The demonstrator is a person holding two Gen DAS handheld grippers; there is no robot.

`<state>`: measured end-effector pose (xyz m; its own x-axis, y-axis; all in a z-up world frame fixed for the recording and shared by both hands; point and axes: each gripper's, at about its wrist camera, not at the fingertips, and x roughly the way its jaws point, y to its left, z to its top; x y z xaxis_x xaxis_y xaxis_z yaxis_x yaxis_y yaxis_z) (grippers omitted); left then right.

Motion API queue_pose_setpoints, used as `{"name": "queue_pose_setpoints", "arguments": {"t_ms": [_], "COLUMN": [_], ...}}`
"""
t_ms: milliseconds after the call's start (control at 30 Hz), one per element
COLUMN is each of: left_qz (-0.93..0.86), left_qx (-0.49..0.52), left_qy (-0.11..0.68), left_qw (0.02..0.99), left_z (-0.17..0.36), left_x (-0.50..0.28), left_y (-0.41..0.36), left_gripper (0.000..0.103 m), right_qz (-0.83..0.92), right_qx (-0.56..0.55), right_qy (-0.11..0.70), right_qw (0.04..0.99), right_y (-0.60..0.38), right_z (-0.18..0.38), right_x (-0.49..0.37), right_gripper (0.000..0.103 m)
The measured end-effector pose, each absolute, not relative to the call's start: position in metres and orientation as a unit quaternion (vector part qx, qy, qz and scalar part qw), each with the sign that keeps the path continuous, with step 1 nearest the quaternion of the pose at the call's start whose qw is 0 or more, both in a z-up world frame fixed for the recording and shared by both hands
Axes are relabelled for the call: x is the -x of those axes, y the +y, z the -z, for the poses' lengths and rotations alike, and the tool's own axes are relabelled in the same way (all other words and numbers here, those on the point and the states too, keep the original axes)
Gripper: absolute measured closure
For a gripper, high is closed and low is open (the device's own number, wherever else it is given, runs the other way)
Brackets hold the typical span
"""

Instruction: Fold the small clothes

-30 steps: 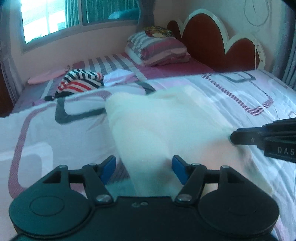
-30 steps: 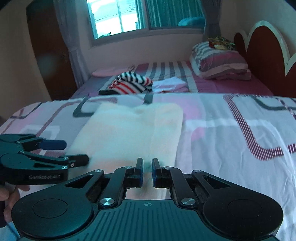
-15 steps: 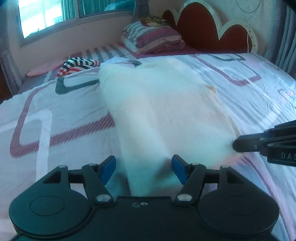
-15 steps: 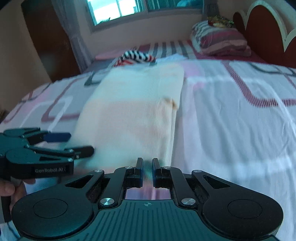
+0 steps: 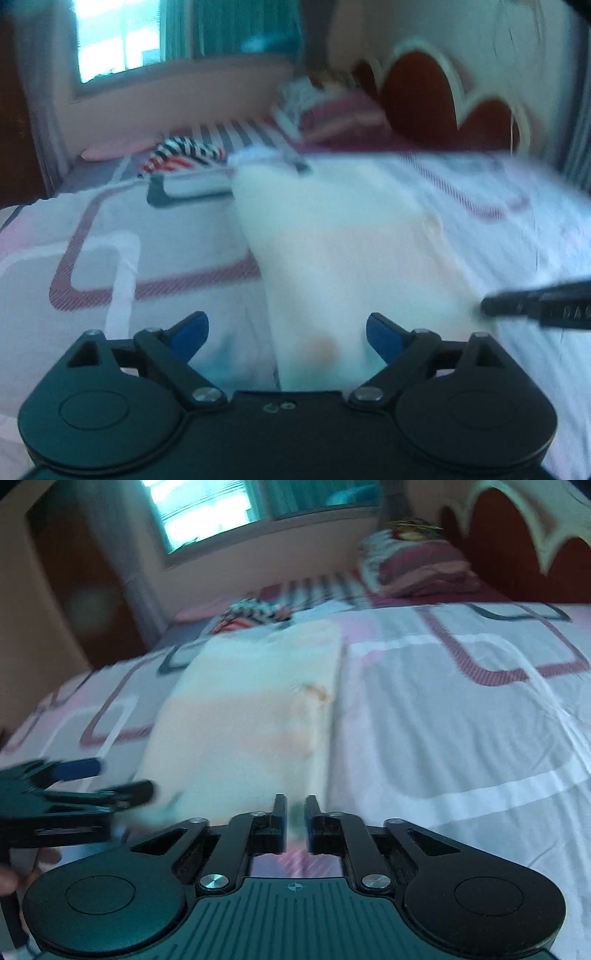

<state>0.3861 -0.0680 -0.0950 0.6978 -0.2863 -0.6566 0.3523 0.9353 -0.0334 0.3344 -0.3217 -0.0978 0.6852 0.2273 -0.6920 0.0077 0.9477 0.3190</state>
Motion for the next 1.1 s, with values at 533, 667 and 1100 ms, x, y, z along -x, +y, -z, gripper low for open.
{"name": "queue_pose_setpoints", "arguments": {"t_ms": [533,667,1100], "left_qz": [0.208,0.212,0.237], "left_qx": [0.206,0.194,0.235], "left_qy": [0.454,0.435,0.47], "left_qw": [0.841,0.853,0.817], "left_z": [0.135,0.131,0.144], "left_x": [-0.479,-0.477,-0.517], "left_y": [-0.019,-0.027,-0.029], "left_gripper": [0.064,0.024,0.028], "right_qz": [-0.099,-0.112,-0.151], "right_qx": [-0.355,-0.378,-0.444], "right_qy": [0.37,0.369,0.379], "right_qw": [0.853,0.841,0.798], "right_y": [-0.39,-0.394,-0.399], "right_z": [0.115,0.122,0.148], "right_x": [-0.409,-0.417,-0.436], "right_gripper": [0.033,0.033,0.048]}}
